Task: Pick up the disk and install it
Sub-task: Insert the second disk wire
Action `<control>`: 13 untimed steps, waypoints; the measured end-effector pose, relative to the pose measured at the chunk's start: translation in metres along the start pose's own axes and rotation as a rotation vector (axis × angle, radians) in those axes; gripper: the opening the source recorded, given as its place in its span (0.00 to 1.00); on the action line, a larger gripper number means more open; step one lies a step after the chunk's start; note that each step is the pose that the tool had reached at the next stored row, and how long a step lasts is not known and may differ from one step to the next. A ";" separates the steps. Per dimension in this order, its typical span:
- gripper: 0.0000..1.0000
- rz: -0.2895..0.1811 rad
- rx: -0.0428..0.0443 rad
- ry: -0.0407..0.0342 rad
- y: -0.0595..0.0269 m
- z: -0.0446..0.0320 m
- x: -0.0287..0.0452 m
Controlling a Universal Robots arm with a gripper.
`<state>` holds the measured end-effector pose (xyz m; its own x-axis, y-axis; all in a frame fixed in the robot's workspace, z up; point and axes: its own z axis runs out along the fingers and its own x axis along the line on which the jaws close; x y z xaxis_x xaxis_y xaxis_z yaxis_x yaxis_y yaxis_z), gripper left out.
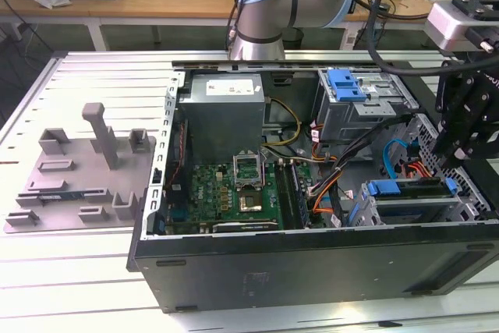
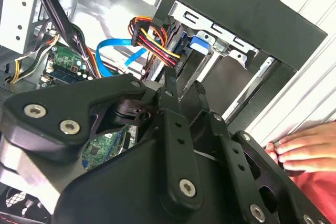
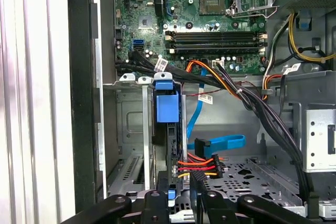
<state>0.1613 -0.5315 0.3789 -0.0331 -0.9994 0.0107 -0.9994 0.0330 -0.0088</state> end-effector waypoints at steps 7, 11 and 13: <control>0.31 0.000 0.0005 0.0113 -0.0003 0.0000 -0.0096; 0.31 0.000 0.0016 0.0462 0.0004 -0.0003 -0.0293; 0.31 -0.001 0.0029 0.0879 0.0008 -0.0005 -0.0409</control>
<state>0.1619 -0.4906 0.3790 -0.0331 -0.9946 0.0985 -0.9994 0.0321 -0.0117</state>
